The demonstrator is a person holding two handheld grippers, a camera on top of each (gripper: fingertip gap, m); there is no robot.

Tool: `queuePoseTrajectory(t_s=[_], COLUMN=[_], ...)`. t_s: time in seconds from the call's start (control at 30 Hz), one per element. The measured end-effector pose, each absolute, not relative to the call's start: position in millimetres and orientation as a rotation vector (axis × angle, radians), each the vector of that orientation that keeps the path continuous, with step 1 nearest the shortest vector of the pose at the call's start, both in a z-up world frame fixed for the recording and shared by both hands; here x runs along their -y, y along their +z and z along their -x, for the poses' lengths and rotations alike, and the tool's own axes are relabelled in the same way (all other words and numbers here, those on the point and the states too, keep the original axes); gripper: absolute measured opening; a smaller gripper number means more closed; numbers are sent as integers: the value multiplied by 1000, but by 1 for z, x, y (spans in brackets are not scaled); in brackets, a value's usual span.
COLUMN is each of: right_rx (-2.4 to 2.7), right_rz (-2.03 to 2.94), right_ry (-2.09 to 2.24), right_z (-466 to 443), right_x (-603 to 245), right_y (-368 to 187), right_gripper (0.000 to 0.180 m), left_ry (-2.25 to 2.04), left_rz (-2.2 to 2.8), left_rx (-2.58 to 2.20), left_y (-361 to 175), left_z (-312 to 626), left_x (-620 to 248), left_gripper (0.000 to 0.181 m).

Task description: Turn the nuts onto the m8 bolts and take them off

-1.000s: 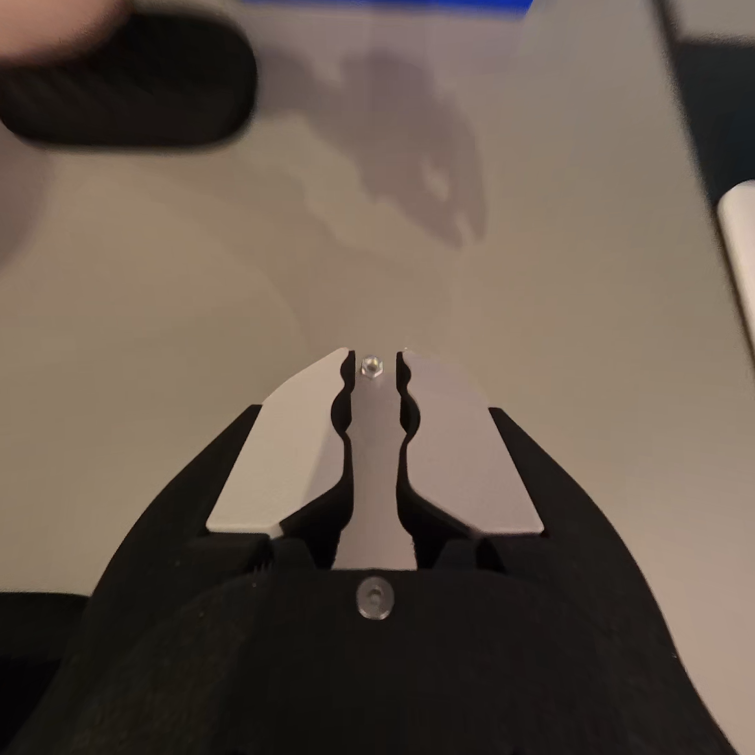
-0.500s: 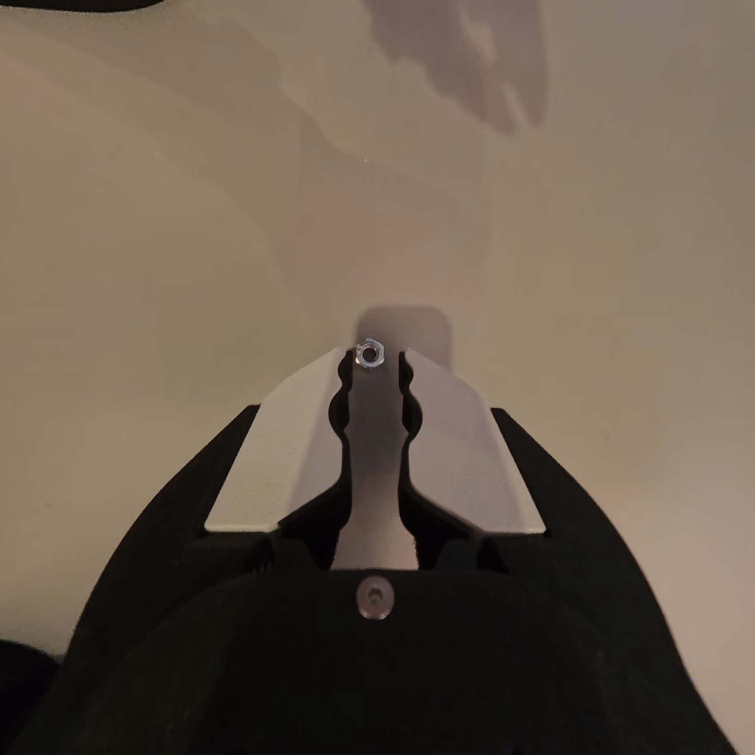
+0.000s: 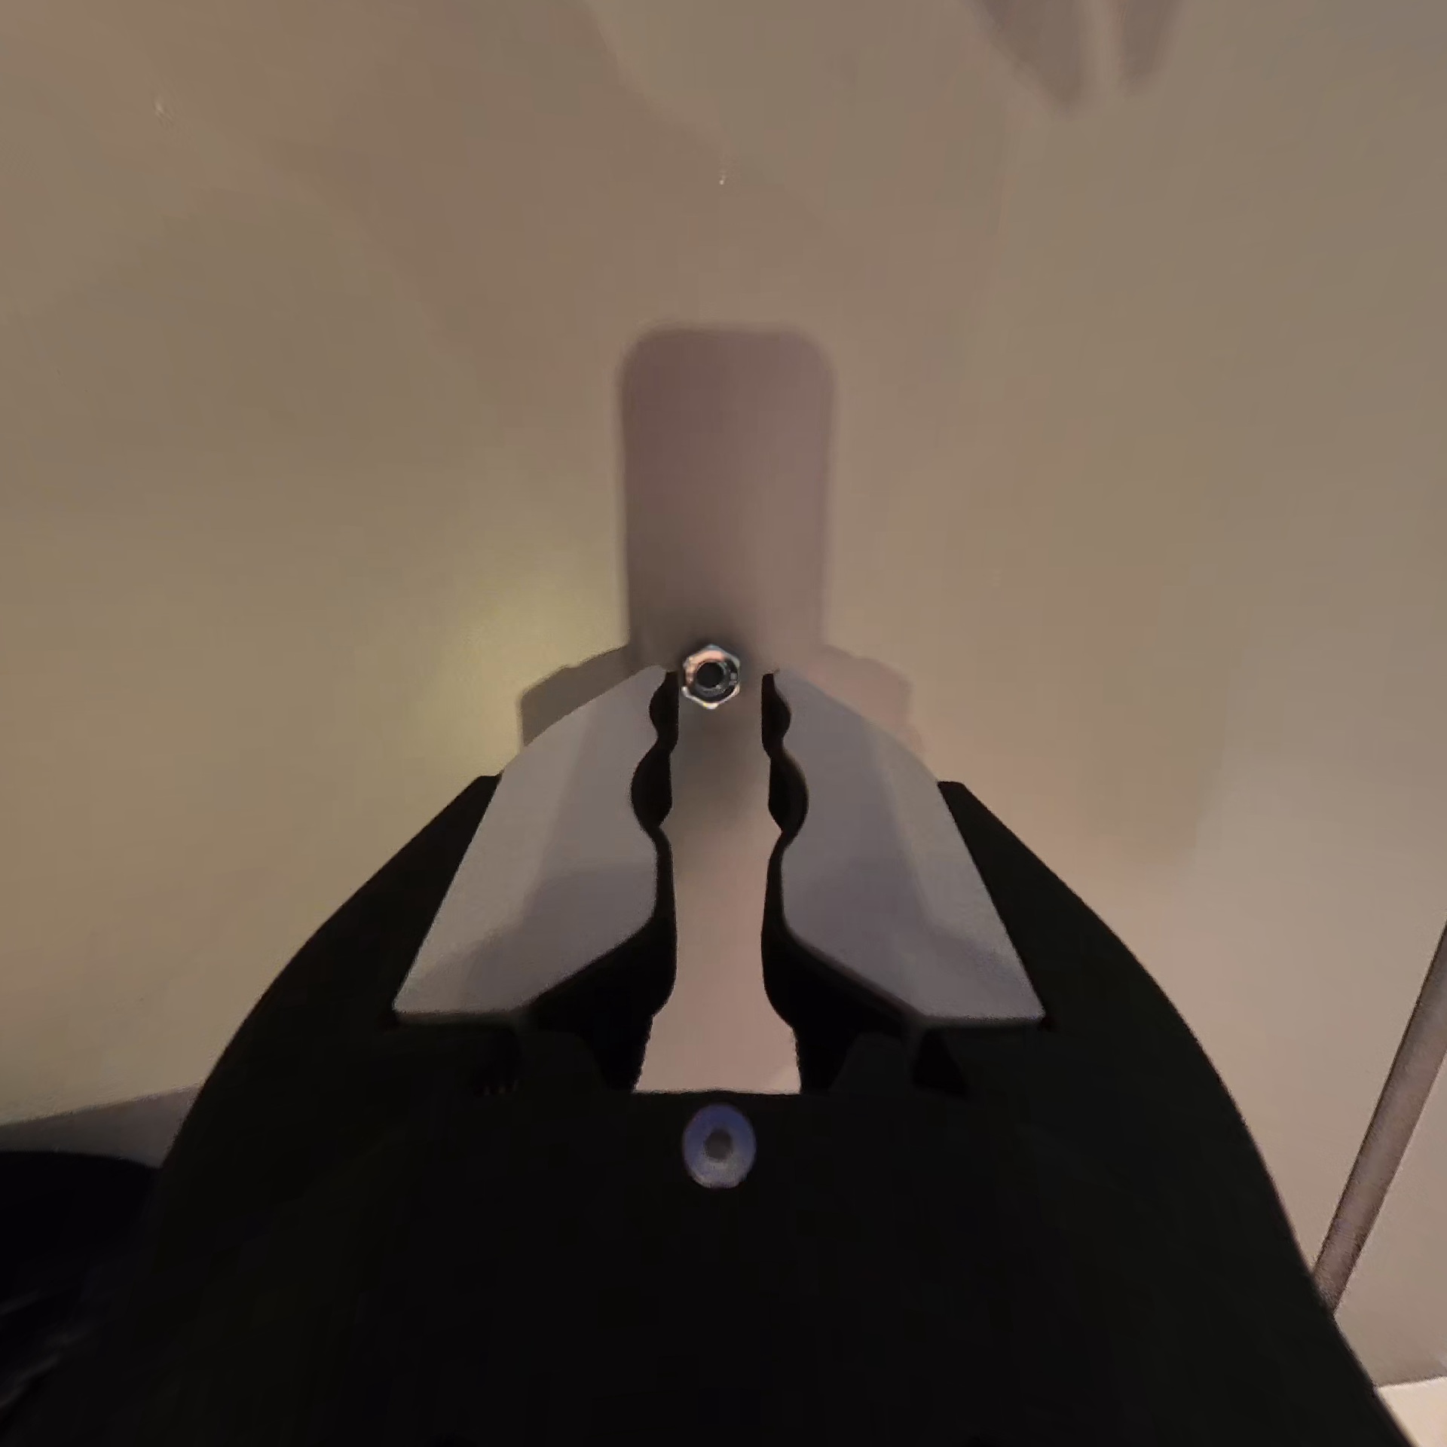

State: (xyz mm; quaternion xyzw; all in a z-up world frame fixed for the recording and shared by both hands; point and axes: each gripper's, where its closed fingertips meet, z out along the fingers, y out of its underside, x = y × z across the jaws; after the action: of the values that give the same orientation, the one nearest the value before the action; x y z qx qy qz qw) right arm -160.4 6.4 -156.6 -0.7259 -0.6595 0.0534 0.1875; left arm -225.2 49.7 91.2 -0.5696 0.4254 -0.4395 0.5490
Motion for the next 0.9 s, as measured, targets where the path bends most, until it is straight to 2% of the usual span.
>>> queuePoseTrajectory(t_s=[0.9], right_rx=[1939], right_rz=[2138], right_ry=[202], right_z=[163], right_x=[-7], right_y=[-162], right_gripper=[14], left_ry=[-1068], left_rz=[1383], left_rx=[-1054], left_y=[80], left_z=[214], left_x=[-46], left_gripper=[10])
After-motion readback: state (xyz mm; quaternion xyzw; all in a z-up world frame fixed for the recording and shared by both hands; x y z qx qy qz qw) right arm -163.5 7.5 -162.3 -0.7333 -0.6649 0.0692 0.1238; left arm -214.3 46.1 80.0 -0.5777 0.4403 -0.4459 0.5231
